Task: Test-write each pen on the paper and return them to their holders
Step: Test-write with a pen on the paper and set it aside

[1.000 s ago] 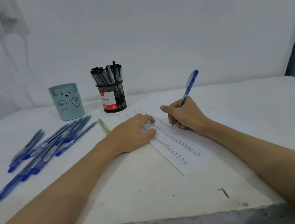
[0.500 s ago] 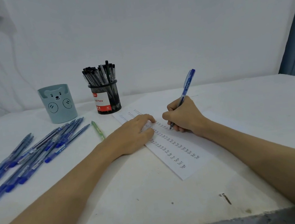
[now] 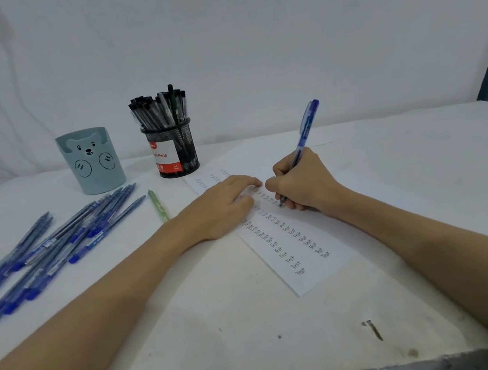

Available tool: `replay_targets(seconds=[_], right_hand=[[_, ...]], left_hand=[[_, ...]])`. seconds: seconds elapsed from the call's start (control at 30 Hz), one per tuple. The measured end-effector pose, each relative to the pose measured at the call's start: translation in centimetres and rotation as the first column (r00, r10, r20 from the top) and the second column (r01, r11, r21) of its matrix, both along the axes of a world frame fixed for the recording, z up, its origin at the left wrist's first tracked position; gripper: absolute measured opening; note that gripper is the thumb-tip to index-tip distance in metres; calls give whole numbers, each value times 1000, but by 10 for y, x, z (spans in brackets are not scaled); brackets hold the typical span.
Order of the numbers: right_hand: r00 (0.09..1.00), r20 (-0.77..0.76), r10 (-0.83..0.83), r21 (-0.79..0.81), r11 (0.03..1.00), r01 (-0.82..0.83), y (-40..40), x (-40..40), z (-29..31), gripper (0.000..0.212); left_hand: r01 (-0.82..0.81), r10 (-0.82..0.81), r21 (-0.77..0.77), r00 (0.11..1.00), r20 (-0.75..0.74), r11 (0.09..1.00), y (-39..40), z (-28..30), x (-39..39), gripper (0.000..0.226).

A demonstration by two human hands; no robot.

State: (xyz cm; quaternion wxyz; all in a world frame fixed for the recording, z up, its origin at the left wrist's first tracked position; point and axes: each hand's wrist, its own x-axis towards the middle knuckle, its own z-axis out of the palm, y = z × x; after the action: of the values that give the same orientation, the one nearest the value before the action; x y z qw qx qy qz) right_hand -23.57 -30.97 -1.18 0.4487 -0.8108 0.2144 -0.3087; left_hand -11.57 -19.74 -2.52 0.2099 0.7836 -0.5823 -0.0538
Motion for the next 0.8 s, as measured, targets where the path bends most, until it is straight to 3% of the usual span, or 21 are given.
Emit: replay_targets(seconds=[0.8], right_hand=[[998,-7,-59,-71,996,58,2,1,0,47]], left_hand=[[-30,30,-3,999,-18,1000,1,0,-2,40]])
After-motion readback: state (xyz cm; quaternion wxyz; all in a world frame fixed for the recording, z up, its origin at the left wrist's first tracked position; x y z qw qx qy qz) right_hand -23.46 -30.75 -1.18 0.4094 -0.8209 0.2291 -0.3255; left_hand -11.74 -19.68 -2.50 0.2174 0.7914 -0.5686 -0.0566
